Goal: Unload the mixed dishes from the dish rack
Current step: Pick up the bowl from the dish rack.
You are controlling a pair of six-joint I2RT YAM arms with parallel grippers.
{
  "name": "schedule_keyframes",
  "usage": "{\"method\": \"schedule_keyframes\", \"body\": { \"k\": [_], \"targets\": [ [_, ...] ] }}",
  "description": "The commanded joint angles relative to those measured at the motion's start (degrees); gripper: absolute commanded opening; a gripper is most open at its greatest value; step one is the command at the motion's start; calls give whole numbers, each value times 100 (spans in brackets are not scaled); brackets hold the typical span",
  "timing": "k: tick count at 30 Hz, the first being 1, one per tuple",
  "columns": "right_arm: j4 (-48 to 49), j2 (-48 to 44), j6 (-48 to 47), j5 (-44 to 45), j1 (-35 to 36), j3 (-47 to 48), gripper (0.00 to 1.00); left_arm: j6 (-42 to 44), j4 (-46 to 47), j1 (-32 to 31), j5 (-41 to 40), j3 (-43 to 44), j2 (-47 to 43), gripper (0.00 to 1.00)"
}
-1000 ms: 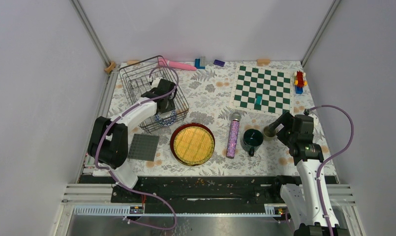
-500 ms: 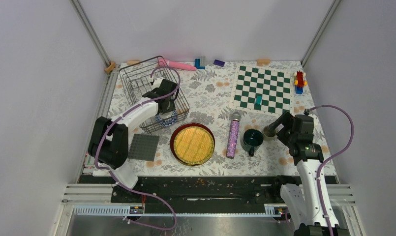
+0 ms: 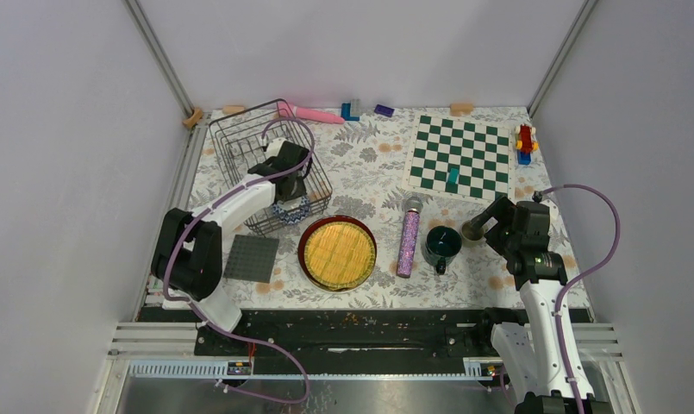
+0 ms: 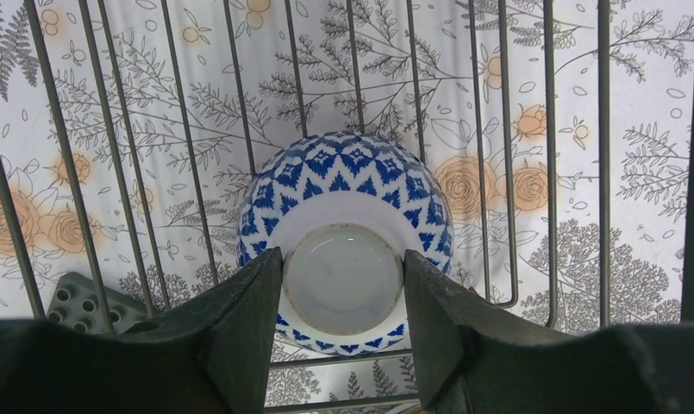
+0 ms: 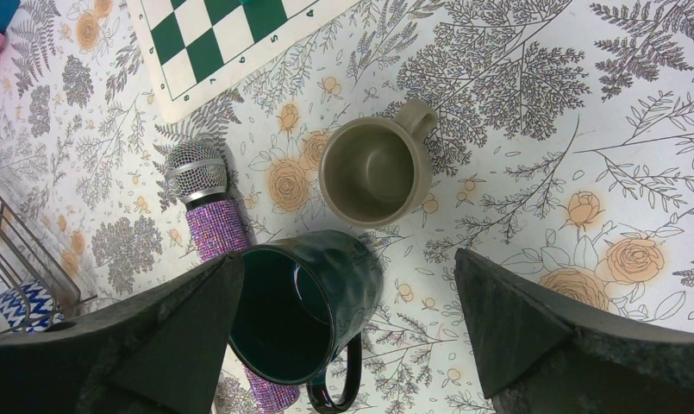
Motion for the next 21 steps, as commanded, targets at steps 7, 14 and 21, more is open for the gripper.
{"method": "schedule_keyframes", "body": {
  "k": [7, 14, 21],
  "targets": [
    [104, -78, 46, 64, -30, -18, 99, -122, -61, -12, -108, 7, -686, 13],
    [108, -99, 15, -28, -30, -14, 100, -100, -24, 52, -218, 81, -848, 9],
    [478, -218, -49, -624, -30, -106, 100, -19, 152, 109, -222, 11, -1166, 0]
  ]
}}
